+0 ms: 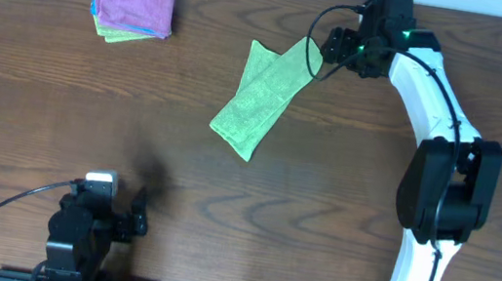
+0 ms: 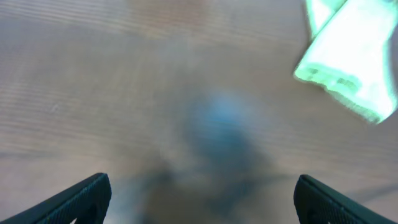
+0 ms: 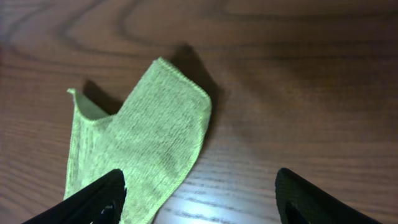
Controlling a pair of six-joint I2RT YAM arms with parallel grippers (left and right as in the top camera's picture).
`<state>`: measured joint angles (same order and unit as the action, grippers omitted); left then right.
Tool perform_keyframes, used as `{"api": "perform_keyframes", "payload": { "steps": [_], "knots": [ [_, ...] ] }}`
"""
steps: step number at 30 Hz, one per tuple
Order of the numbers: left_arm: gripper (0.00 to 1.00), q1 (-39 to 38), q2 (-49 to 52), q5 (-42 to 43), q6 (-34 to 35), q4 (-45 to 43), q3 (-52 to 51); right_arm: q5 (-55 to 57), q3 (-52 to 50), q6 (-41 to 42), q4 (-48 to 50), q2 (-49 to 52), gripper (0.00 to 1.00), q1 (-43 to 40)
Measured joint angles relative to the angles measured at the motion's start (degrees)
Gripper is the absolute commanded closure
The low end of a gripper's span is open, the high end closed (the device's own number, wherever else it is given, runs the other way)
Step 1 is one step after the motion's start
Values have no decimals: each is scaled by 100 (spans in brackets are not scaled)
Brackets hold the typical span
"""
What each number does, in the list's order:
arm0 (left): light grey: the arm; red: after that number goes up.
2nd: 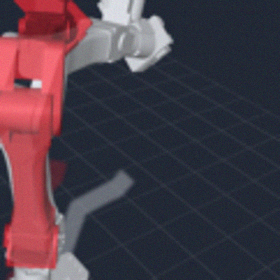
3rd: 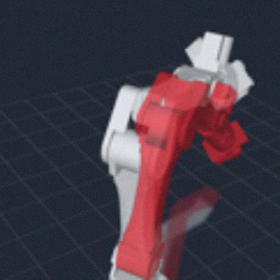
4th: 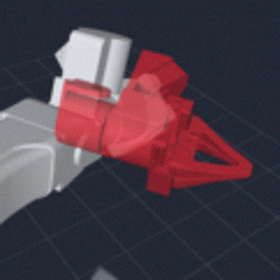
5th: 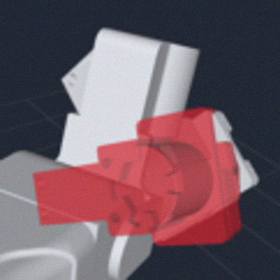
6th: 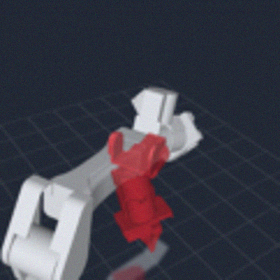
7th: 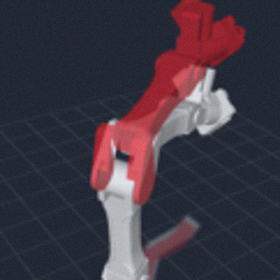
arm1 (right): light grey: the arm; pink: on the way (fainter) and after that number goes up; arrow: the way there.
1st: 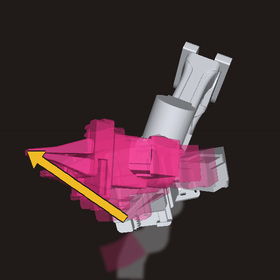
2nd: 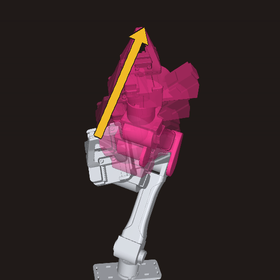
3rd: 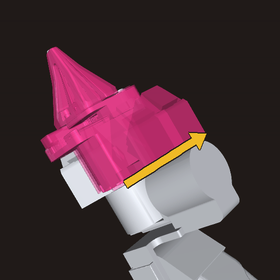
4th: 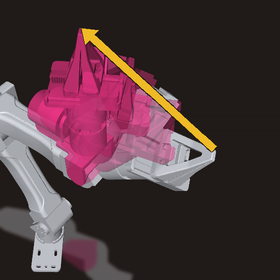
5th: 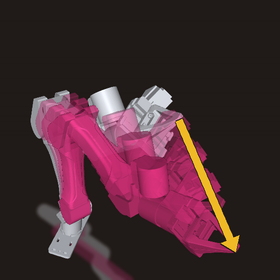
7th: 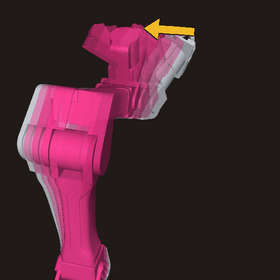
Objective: Fold the cloth
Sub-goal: 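Reach the left gripper to the hanging cloth's lower corner and grasp it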
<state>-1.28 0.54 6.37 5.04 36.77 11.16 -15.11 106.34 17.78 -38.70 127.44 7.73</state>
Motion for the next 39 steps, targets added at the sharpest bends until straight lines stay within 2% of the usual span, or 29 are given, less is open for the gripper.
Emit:
{"api": "perform_keyframes", "payload": {
  "steps": [4, 8, 11, 17, 28, 30, 35, 39],
  "knots": [
    [5, 0, 0, 295, 1158, -297, 2, -188, 0, 160, 175, 162, 28, -31],
    [5, 0, 177, 824, 1956, -348, 7, -354, 0, 356, 304, 457, 30, -26],
    [5, 0, 671, 1176, 2389, -577, 72, -407, 0, 485, 367, 634, 31, -26],
    [5, 0, 2345, 1576, 2726, -942, 833, -472, 0, 678, 560, 721, 34, -26],
    [5, 0, 6325, 2400, 2798, -1200, 3136, -498, 2, 925, 876, 721, 40, -26],
    [5, 0, 6708, 2494, 3093, -1423, 3211, -501, 2, 970, 927, 721, 41, -26],
    [5, 0, 7567, 2684, 4336, -1803, 3235, -505, 2, 1075, 1040, 721, 43, -26],
    [5, -2, 7930, 2970, 4839, -2385, 3237, -546, 2, 1196, 1134, 754, 44, -26]
  ]
}}
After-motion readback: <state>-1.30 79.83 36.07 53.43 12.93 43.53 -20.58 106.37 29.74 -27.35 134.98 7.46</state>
